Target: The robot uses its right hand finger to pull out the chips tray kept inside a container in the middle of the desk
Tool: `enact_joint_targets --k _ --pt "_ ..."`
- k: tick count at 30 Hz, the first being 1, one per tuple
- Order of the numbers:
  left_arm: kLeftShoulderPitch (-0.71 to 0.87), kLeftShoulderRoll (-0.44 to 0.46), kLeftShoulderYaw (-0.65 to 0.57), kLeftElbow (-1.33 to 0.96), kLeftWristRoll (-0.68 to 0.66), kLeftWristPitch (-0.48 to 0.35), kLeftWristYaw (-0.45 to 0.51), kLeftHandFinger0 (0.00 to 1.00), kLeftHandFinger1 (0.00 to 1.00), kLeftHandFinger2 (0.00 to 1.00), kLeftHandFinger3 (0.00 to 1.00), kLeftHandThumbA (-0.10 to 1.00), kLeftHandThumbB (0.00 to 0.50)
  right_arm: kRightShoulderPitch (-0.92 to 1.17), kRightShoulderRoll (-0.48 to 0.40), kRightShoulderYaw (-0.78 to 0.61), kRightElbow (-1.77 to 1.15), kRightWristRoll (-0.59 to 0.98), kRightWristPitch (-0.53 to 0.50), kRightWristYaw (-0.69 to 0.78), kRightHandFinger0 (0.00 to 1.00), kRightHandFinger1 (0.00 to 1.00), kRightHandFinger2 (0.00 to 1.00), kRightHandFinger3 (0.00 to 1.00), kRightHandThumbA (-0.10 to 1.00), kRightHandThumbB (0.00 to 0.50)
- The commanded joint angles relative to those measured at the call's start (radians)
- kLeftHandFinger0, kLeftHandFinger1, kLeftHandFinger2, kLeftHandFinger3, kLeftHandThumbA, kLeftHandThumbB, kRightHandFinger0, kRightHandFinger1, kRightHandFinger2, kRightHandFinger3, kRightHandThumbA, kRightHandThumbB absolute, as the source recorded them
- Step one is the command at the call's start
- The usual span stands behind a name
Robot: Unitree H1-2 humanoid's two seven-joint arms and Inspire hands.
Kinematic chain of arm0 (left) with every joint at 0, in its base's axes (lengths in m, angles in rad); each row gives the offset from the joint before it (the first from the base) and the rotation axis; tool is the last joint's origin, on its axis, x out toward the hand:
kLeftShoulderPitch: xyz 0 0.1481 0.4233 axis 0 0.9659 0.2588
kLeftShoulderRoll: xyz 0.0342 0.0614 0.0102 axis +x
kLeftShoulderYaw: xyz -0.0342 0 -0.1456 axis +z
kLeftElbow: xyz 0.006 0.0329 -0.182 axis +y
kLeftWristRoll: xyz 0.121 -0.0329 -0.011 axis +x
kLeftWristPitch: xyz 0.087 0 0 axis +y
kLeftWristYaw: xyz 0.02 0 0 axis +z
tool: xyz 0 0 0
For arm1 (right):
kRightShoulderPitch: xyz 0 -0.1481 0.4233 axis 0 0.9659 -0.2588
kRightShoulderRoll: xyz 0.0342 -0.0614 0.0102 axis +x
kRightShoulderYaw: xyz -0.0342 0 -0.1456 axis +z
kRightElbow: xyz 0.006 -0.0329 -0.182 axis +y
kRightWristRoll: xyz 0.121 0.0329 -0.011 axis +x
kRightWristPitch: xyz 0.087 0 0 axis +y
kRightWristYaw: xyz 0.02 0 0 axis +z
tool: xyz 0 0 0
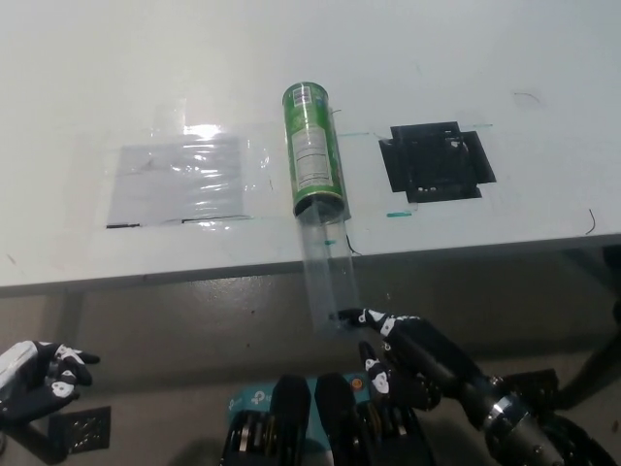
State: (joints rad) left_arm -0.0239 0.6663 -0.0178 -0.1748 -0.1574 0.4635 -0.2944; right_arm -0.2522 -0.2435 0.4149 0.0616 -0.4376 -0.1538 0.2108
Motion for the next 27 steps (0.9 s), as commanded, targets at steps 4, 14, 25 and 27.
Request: enact_joint_targets --k 4,14,25,27 --pt "0.012 0.023 0.002 -0.032 0.003 0.007 0.008 0.62 0.63 0.71 0.89 0.01 0.000 -0.017 0.031 -0.044 -0.090 -0.010 0.030 -0.013 0.06 0.07 1.00 1.00 -0.10 0.143" --pt "0.017 0.021 0.005 -0.038 0.000 0.007 0.010 0.61 0.62 0.70 0.87 0.05 0.000 -0.057 0.039 -0.097 -0.135 -0.007 0.056 -0.001 0.04 0.08 1.00 1.00 -0.10 0.211" --pt "0.023 0.022 0.009 -0.038 0.000 0.007 0.006 0.61 0.62 0.70 0.88 0.03 0.000 0.002 0.007 -0.165 -0.198 0.077 0.077 0.019 0.00 0.00 1.00 1.00 -0.10 0.249" --pt "0.024 0.021 0.009 -0.037 -0.004 0.007 0.008 0.61 0.61 0.70 0.87 0.03 0.000 0.009 0.003 -0.176 -0.206 0.075 0.078 0.014 0.00 0.02 1.00 1.00 -0.10 0.255"
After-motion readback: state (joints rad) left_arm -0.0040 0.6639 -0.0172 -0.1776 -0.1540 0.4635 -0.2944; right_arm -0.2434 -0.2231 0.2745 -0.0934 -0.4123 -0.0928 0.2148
